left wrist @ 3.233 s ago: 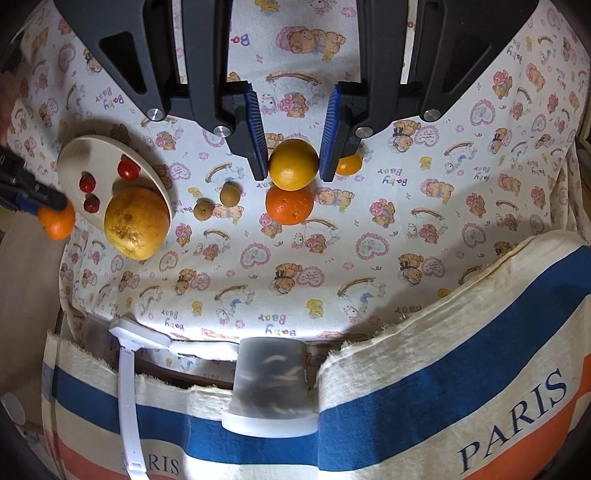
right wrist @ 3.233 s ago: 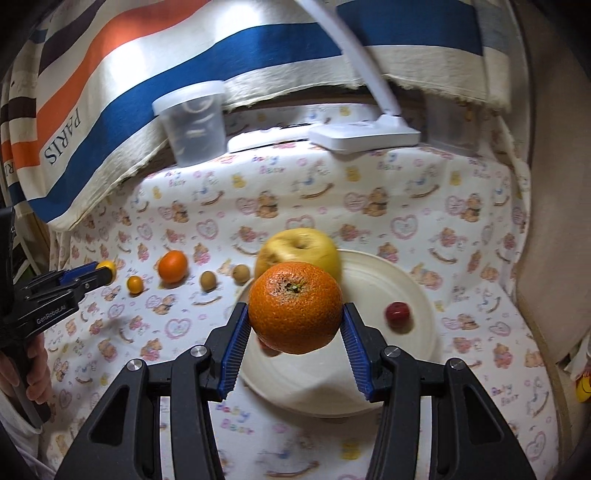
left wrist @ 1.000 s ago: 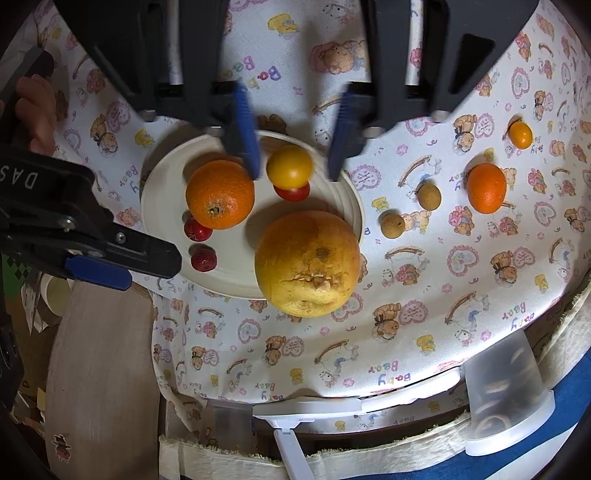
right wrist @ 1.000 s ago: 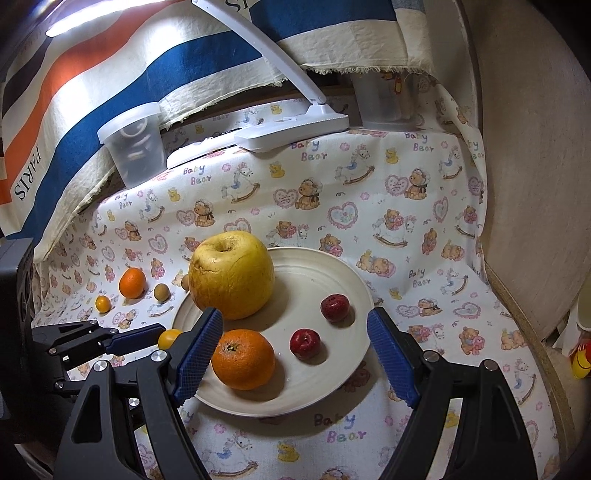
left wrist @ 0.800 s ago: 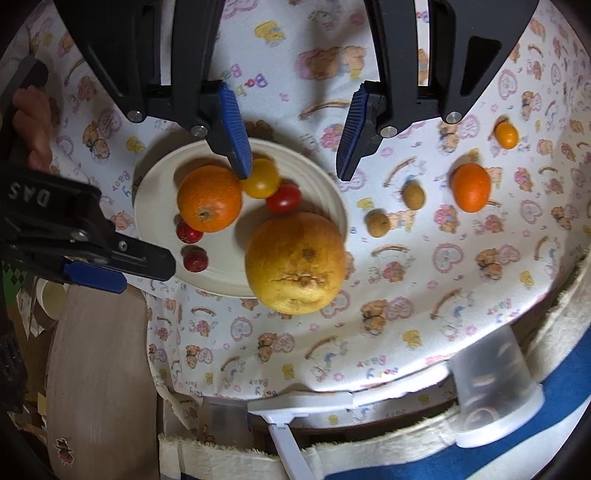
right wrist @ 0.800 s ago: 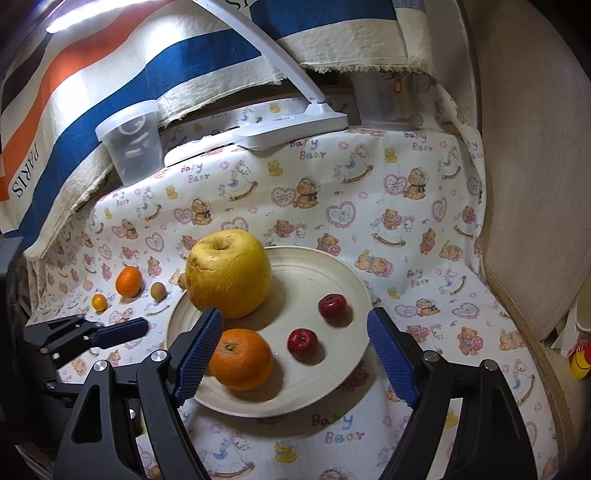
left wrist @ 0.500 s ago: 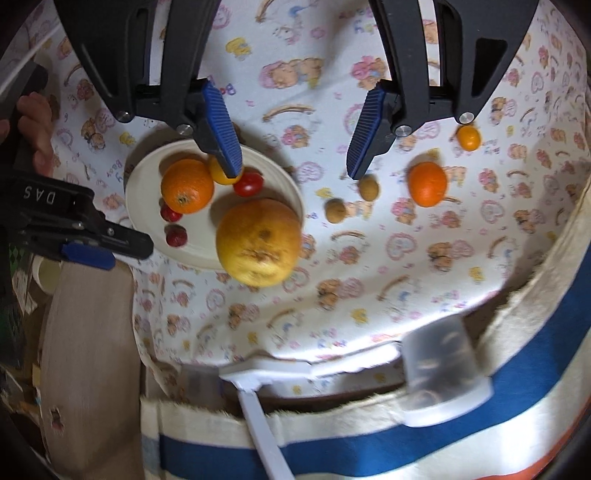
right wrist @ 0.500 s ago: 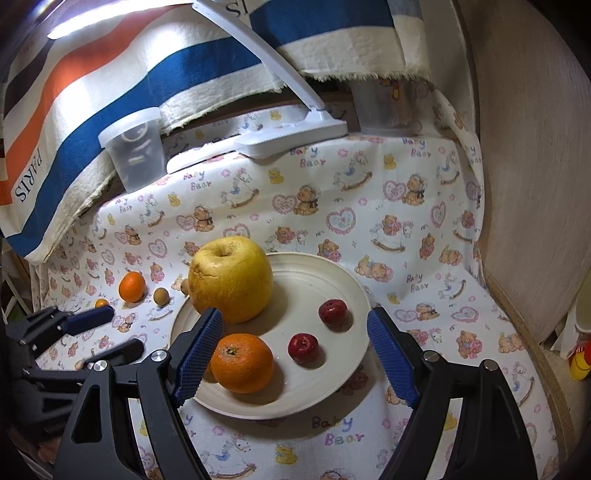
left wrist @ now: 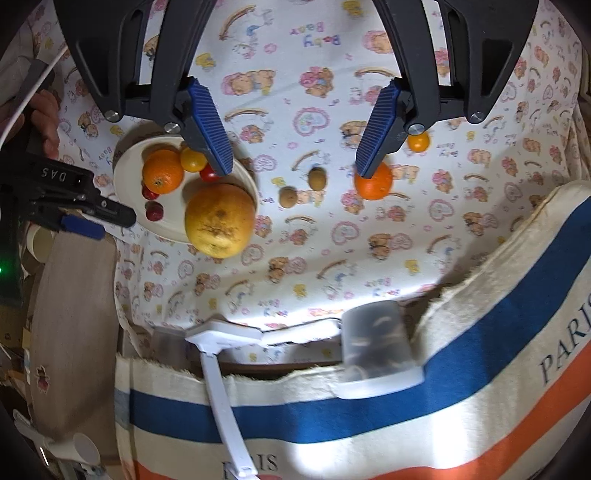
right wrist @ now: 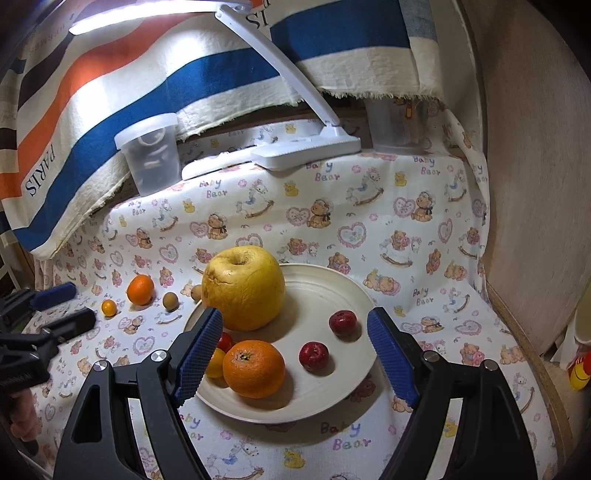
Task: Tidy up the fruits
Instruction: 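Move both open tools back toward the remaining loose fruits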
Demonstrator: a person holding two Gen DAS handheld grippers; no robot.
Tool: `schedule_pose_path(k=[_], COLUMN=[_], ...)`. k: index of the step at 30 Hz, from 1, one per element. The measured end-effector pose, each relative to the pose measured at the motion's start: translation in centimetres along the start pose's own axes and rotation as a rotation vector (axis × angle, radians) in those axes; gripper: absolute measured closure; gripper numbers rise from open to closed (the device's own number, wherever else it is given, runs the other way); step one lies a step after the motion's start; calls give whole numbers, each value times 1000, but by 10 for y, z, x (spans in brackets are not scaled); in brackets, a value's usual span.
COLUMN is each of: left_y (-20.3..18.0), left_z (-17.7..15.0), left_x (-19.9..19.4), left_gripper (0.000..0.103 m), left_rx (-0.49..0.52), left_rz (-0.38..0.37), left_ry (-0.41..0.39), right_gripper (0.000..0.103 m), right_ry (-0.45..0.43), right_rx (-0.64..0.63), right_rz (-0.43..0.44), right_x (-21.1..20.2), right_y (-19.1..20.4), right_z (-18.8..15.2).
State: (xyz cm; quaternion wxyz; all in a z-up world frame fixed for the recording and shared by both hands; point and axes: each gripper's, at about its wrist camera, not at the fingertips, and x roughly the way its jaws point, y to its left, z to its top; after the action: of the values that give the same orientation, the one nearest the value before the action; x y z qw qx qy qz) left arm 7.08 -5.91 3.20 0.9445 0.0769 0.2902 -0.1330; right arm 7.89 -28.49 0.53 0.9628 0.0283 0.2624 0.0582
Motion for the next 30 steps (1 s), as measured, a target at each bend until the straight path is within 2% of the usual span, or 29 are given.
schedule_pose_path(k=[4, 19, 23, 27, 30], left_y=[16, 67, 78, 94, 104], left_z=[-1, -10, 3, 25, 37], left_x=[-6, -17, -18, -18, -9], left_gripper=[27, 16, 14, 11, 10], left_rx=[-23, -125, -129, -189, -218], left_rz=[24, 81, 102, 98, 124], left_ry=[-16, -35, -52, -97, -112], right_gripper=[21, 19, 19, 19, 19], right_ry=[11, -12, -21, -35, -64], right_rx=[-3, -44, -33, -24, -25], right_rz=[-11, -4, 9, 30, 44], right_x=[4, -8, -5, -2, -3], right_y=[3, 29, 36, 49, 65], right_z=[0, 9, 18, 33, 48])
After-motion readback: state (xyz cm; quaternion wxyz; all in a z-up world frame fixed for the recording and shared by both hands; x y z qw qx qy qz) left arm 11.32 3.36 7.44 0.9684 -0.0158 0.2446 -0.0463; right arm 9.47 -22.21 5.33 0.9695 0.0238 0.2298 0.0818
